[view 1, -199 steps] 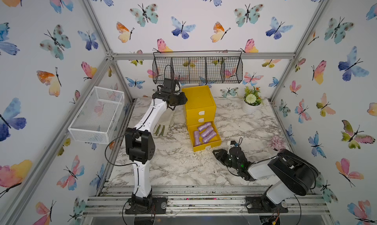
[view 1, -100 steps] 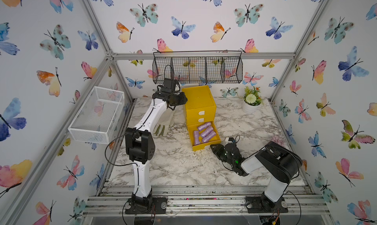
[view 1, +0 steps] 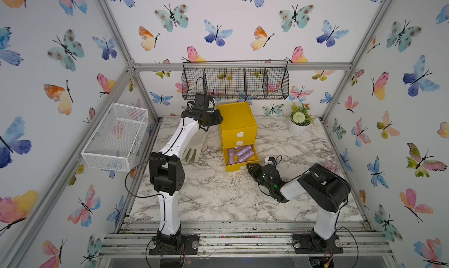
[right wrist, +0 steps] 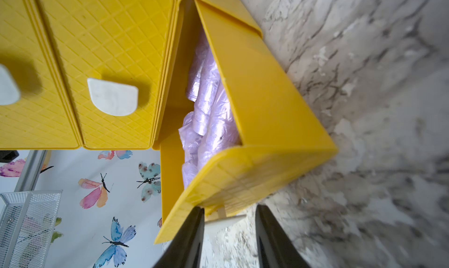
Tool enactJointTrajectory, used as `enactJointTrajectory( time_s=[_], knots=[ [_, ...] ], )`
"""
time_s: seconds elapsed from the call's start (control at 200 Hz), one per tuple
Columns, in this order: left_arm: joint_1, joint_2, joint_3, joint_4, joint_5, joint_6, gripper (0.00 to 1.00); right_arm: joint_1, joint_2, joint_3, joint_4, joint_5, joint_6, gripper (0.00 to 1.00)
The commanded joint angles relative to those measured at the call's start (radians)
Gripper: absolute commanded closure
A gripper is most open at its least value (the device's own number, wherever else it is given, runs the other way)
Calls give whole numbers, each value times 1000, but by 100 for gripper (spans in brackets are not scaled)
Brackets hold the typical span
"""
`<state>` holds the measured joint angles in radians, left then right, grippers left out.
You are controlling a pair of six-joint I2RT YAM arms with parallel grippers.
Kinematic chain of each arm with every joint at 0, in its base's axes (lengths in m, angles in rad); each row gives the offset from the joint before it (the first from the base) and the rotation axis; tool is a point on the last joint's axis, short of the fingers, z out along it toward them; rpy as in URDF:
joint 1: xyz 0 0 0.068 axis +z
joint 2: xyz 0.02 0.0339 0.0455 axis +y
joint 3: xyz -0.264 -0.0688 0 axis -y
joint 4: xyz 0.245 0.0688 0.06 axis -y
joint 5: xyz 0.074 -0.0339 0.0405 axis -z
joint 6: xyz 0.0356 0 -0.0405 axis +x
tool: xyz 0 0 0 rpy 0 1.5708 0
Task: Sort the rolls of trash bags by color and place them into the drawer
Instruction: Close the drawer in the storage box.
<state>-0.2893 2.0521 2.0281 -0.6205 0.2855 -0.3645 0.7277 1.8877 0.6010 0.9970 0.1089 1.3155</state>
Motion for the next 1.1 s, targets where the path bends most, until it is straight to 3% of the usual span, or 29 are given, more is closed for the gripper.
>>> enactJointTrajectory(
  time_s=[0.0,0.546,1.096],
  knots=[
    [-22,28,-25,-88,41,26,75,-18,46,60,-29,29,-17,60],
    [-22,33,-20,-97,55,28,75,-48,223,287,-43,-8,10,60],
    [-22,34,-14,-105,53,29,74,-51,330,417,-27,-1,37,61]
  ],
)
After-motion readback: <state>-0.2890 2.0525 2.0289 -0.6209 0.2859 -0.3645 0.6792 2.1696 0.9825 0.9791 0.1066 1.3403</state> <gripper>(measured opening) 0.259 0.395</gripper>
